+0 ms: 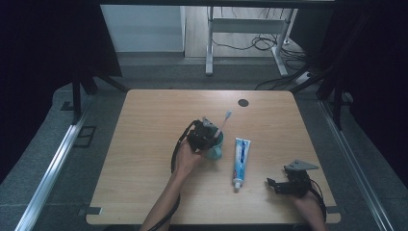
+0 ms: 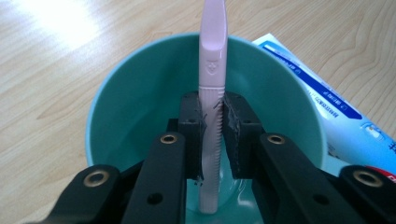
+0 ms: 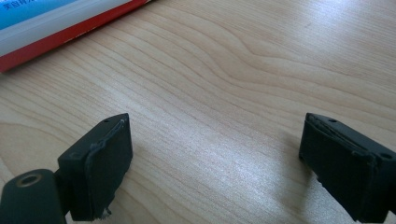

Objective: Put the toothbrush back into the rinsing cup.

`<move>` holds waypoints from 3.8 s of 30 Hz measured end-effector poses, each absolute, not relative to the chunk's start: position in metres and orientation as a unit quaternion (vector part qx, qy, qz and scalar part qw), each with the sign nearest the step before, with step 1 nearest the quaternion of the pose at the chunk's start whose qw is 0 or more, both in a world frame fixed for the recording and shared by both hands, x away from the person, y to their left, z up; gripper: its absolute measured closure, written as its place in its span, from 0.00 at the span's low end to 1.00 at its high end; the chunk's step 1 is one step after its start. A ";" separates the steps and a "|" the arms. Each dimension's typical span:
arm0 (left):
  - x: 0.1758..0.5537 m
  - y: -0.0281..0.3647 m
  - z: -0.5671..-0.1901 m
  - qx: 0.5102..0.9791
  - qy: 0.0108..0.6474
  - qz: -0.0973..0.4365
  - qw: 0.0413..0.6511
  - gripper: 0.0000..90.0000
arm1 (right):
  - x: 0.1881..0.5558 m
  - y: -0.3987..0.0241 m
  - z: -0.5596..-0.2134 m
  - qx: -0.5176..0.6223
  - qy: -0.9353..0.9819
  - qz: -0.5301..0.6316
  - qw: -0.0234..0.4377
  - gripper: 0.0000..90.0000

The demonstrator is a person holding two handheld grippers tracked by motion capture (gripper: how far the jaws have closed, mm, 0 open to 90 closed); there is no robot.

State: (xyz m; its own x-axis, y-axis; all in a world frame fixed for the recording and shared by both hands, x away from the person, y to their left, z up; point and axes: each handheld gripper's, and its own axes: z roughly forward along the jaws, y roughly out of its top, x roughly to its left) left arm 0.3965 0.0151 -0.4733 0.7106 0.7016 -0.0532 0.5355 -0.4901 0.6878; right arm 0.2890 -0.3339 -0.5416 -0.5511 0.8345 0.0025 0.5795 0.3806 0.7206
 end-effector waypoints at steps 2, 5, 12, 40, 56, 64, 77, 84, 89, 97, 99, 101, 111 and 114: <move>0.397 0.015 -0.474 0.857 0.363 0.118 0.346 0.86 | 0.289 -0.334 -0.542 0.436 0.810 0.345 0.184 0.10; 0.398 0.015 -0.476 0.857 0.366 0.117 0.344 0.86 | 0.289 -0.334 -0.542 0.436 0.810 0.345 0.184 0.10; 0.398 0.014 -0.475 0.857 0.368 0.114 0.342 0.81 | 0.289 -0.334 -0.542 0.436 0.810 0.346 0.185 0.10; 0.391 0.022 -0.443 0.845 0.360 0.131 0.373 0.58 | 0.289 -0.334 -0.542 0.436 0.810 0.345 0.185 0.10; 0.381 0.036 -0.419 0.839 0.360 0.151 0.380 0.37 | 0.289 -0.334 -0.541 0.437 0.810 0.345 0.185 0.10; 0.375 0.046 -0.416 0.836 0.369 0.149 0.377 0.18 | 0.289 -0.334 -0.541 0.436 0.810 0.345 0.185 0.10; 0.362 0.057 -0.418 0.845 0.359 0.147 0.368 0.03 | 0.289 -0.334 -0.542 0.436 0.810 0.345 0.185 0.10; 0.353 0.063 -0.420 0.845 0.356 0.154 0.368 0.00 | 0.289 -0.334 -0.542 0.436 0.810 0.345 0.185 0.10; 0.348 0.069 -0.423 0.844 0.355 0.158 0.369 0.00 | 0.289 -0.334 -0.542 0.436 0.810 0.345 0.185 0.10; 0.338 0.082 -0.431 0.842 0.358 0.160 0.371 0.00 | 0.289 -0.334 -0.542 0.437 0.810 0.345 0.184 0.10; 0.336 0.085 -0.434 0.842 0.358 0.161 0.370 0.00 | 0.289 -0.334 -0.542 0.436 0.810 0.345 0.185 0.10; 0.334 0.089 -0.437 0.842 0.359 0.162 0.369 0.00 | 0.289 -0.334 -0.542 0.436 0.810 0.345 0.185 0.10; 0.322 0.103 -0.453 0.837 0.359 0.165 0.379 0.00 | 0.289 -0.334 -0.542 0.436 0.810 0.345 0.185 0.10; 0.319 0.108 -0.459 0.835 0.358 0.166 0.385 0.00 | 0.289 -0.334 -0.542 0.436 0.810 0.345 0.185 0.11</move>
